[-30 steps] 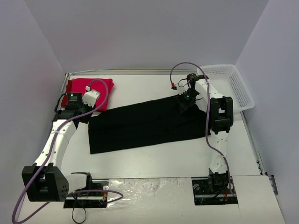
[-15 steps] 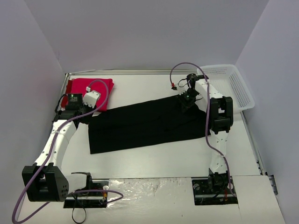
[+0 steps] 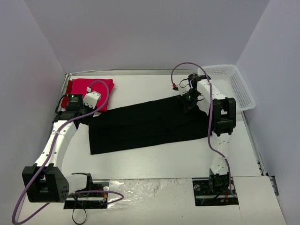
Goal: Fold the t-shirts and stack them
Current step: Fold the other side of the tshirt into a rectangle
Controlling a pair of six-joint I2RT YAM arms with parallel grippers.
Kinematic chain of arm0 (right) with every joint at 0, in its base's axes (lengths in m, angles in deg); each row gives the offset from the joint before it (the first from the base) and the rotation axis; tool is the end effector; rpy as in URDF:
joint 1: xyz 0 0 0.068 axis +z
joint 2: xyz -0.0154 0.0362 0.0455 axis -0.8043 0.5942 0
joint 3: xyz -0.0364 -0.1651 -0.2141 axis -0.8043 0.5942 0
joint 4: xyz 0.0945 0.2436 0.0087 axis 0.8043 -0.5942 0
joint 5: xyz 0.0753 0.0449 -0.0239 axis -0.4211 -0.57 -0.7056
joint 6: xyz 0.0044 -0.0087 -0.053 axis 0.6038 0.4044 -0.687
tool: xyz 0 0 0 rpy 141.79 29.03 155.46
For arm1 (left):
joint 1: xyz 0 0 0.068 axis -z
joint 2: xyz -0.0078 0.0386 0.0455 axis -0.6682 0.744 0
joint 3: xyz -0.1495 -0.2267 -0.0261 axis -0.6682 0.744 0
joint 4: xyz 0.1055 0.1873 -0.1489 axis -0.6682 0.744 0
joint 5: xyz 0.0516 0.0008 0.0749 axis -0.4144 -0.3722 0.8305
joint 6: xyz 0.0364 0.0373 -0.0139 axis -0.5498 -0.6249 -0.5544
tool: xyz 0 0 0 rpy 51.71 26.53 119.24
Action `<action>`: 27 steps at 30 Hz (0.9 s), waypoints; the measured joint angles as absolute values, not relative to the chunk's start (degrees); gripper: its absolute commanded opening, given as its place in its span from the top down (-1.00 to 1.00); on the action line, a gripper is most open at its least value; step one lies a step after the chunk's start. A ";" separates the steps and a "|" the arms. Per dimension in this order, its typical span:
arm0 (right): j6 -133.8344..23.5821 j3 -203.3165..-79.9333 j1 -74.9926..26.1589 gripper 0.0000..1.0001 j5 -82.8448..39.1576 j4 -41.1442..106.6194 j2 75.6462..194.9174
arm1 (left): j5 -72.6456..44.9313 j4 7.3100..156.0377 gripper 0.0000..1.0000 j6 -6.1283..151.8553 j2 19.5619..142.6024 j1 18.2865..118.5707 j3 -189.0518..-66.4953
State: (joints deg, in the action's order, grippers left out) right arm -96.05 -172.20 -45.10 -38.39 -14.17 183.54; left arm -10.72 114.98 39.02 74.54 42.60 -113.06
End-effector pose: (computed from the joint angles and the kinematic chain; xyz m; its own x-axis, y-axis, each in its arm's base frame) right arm 0.4642 0.0836 0.1762 -0.6222 -0.6095 -0.4913 -0.7454 0.6530 0.1341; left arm 0.2574 -0.0061 0.2959 -0.5972 0.3845 -0.7040 0.3281 0.9179 0.2230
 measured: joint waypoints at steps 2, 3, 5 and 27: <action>-96.07 -171.02 -45.10 1.00 -38.37 -14.26 181.70 | -10.77 114.98 0.33 39.02 74.54 42.60 -113.06; -96.07 -170.41 -45.10 1.00 -38.37 -14.37 180.63 | -10.79 114.96 0.33 39.00 74.51 42.60 -113.06; -96.07 -168.90 -45.10 1.00 -38.26 -14.48 178.10 | -11.03 114.98 0.34 39.02 74.45 42.60 -113.06; -96.70 -151.03 -45.10 1.00 -38.21 -14.79 163.65 | -12.86 114.96 0.33 39.02 73.16 42.60 -113.06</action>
State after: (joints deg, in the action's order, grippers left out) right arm -96.70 -151.03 -45.10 -38.21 -14.79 163.65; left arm -12.86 114.96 39.02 73.16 42.60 -113.06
